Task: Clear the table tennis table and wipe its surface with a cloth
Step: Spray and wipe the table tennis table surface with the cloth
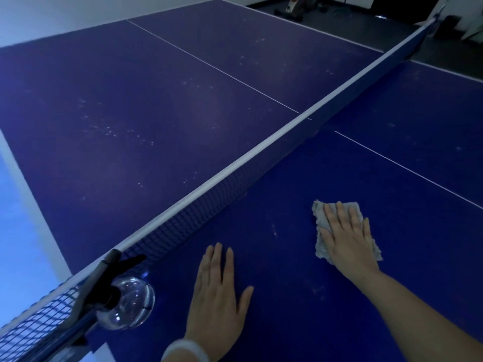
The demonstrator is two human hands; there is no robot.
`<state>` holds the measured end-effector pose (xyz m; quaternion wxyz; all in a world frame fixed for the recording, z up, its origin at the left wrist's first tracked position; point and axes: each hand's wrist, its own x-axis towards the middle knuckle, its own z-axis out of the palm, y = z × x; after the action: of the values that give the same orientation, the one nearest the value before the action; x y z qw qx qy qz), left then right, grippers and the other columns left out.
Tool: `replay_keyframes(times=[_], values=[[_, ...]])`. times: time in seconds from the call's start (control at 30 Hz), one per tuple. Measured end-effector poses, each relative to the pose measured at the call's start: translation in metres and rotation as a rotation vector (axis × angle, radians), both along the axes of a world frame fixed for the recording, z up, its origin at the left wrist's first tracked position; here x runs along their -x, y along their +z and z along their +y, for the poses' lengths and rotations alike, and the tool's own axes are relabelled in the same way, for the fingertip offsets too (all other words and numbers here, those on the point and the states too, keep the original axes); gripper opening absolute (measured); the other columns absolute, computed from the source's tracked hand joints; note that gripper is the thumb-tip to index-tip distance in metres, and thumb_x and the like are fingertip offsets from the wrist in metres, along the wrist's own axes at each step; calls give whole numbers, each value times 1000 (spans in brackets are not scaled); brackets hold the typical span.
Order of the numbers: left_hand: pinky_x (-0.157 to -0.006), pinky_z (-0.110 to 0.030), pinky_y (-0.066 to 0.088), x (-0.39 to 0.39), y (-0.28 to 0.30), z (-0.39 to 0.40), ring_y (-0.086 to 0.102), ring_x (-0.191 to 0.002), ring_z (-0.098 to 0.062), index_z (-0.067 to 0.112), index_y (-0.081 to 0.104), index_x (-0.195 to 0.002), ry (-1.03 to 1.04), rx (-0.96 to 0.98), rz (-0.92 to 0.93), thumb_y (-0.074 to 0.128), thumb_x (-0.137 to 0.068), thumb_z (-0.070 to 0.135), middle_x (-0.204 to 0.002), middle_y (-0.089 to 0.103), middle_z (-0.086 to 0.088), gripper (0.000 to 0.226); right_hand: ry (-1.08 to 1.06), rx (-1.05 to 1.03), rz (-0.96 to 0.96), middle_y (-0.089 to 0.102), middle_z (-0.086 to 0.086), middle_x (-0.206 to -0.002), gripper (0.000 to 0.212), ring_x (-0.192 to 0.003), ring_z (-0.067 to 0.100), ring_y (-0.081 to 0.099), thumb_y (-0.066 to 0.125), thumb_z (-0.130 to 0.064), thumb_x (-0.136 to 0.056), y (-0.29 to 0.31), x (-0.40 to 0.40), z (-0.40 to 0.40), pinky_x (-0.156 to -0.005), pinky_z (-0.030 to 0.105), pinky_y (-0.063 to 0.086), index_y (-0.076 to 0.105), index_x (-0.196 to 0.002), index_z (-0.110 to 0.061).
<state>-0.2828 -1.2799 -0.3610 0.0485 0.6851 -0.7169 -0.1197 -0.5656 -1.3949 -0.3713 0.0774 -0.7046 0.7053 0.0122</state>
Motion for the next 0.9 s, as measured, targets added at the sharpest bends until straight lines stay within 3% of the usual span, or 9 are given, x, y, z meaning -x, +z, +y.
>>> replay_keyframes(times=[0.1, 0.23, 0.47, 0.53, 0.6, 0.73, 0.83, 0.9], values=[[-114, -37, 10, -9, 6, 8, 26, -145, -27, 9, 33, -150, -28, -45, -37, 26, -95, 61, -157, 28, -13, 76, -105, -59, -10, -12, 1, -163, 62, -149, 27, -14, 13, -50, -101, 0, -10, -33, -118, 50, -9, -14, -153, -30], [-111, -38, 14, -8, 5, 8, 31, -143, -27, 9, 39, -147, -31, -9, -68, 31, -94, 60, -154, 34, -12, 73, -183, -152, -136, -12, 1, -163, 60, -149, 27, -14, 16, -49, -102, 8, -33, -97, -118, 50, -10, -8, -154, -33], [-111, -39, 14, -7, 6, 6, 32, -143, -27, 10, 39, -147, -27, -33, -17, 33, -95, 59, -153, 36, -12, 72, 349, -182, -133, -11, 0, -164, 55, -149, 24, -17, 23, -31, -106, 18, -107, -128, -117, 45, -12, -3, -155, -29], [-115, -37, 7, -8, 5, 6, 21, -147, -26, 11, 31, -151, -38, -48, -12, 27, -96, 60, -158, 27, -11, 74, 435, -178, -163, -10, -1, -164, 55, -149, 21, -18, 26, -28, -106, 16, -121, -119, -116, 41, -16, 0, -155, -29], [-117, -36, -8, -10, 4, 6, -3, -150, -23, 14, 12, -156, -53, -14, 5, 16, -97, 62, -163, 7, -9, 76, 525, -171, -164, -9, -2, -163, 54, -148, 20, -19, 27, -24, -106, 14, -130, -108, -116, 40, -17, 5, -155, -31], [-115, -38, 4, -10, 7, 5, 12, -148, -25, 10, 25, -153, -36, -47, -26, 21, -97, 60, -160, 20, -13, 75, 774, -184, -210, -10, -12, -159, 54, -144, 10, -25, 33, -20, -106, 13, -134, -80, -113, 31, -23, 11, -148, -45], [-116, -35, -20, -10, 0, 7, -25, -145, -17, 16, -5, -155, -61, -2, -5, 6, -94, 65, -162, -13, -6, 79, 919, -206, -225, -12, -19, -156, 54, -143, 5, -29, 33, -19, -106, 11, -106, -56, -110, 24, -27, 16, -145, -52], [-112, -32, -28, -11, -3, 7, -36, -140, -13, 18, -13, -154, -63, 7, -11, 0, -91, 66, -160, -22, -4, 79, 835, -217, -253, -7, -17, -159, 53, -145, 3, -24, 34, -19, -106, 14, -69, -47, -113, 26, -25, 20, -142, -55]])
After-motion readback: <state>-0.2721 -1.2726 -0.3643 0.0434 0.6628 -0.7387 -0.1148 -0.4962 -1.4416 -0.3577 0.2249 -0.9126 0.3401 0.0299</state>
